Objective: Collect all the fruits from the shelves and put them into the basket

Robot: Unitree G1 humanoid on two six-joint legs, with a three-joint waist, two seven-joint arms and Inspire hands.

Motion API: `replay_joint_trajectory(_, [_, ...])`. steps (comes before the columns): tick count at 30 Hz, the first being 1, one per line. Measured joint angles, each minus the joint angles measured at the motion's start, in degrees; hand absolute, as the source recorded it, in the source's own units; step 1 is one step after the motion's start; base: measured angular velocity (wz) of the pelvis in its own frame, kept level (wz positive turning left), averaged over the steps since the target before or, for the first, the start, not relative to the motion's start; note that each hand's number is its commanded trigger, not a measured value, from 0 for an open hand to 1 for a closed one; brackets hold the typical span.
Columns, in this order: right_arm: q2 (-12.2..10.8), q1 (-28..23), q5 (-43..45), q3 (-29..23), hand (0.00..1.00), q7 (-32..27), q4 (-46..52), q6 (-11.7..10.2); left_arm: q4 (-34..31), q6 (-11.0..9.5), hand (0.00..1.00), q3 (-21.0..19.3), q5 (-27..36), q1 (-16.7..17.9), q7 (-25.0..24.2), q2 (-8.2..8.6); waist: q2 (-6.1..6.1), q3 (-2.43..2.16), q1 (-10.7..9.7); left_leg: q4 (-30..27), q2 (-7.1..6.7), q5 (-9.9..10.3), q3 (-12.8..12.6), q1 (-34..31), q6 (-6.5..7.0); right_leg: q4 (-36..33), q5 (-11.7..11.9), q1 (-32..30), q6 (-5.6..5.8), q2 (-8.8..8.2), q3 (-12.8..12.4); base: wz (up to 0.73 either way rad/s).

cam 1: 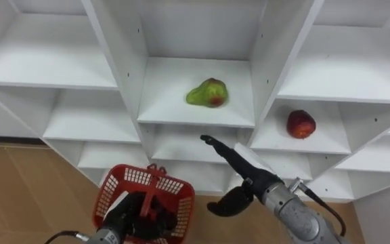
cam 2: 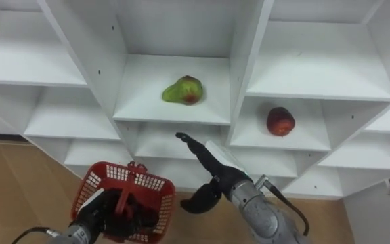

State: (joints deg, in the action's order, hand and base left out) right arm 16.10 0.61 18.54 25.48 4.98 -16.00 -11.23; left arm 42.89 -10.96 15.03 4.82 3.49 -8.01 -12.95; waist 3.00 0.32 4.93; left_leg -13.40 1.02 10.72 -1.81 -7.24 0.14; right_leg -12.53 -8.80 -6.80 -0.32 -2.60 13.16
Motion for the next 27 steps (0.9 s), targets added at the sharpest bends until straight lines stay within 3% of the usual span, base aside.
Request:
replay_joint_trajectory(7, [0.3, -0.9, -0.7, -0.1, 0.0, 0.1, 6.4, -0.3, 1.4, -0.3, 1.0, -0.8, 0.0, 0.3, 0.1, 0.0, 0.96, 0.18, 0.1, 0.6, 0.08, 0.0, 0.0, 2.0, -0.01, 0.1, 0.0, 1.8, 0.02, 0.08, -0.2, 0.0])
replay_joint_trajectory(10, [1.1, -0.9, -1.6, -0.2, 0.0, 0.2, 11.4, -0.6, 1.9, -0.3, 1.0, -1.6, 0.0, 0.3, 0.4, -0.01, 1.53, 0.51, 0.1, 1.1, 0.17, 0.0, -0.2, 2.1, -0.05, 0.2, 0.0, 1.8, 0.02, 0.2, -0.3, -0.03])
replay_joint_trajectory(14, [1.5, -1.0, -2.9, -0.3, 0.0, 0.1, 14.0, -1.4, 2.1, -0.3, 1.0, -1.6, 0.0, 0.5, 0.4, -0.05, 2.21, 0.37, 0.1, 1.1, 0.14, 0.0, -0.2, 2.0, -0.05, 0.3, 0.0, 2.0, 0.01, 0.2, -0.3, 0.0])
replay_joint_trajectory(27, [3.0, -2.1, -2.7, -2.4, 0.0, 0.0, 19.8, -1.4, 3.3, -0.3, 1.0, -2.5, 0.0, 1.0, 1.1, -0.04, 2.66, 0.06, 0.0, 1.7, 0.13, 0.0, 0.0, 1.9, -0.07, 0.8, 0.0, 2.0, 0.01, 0.28, -0.3, 0.0])
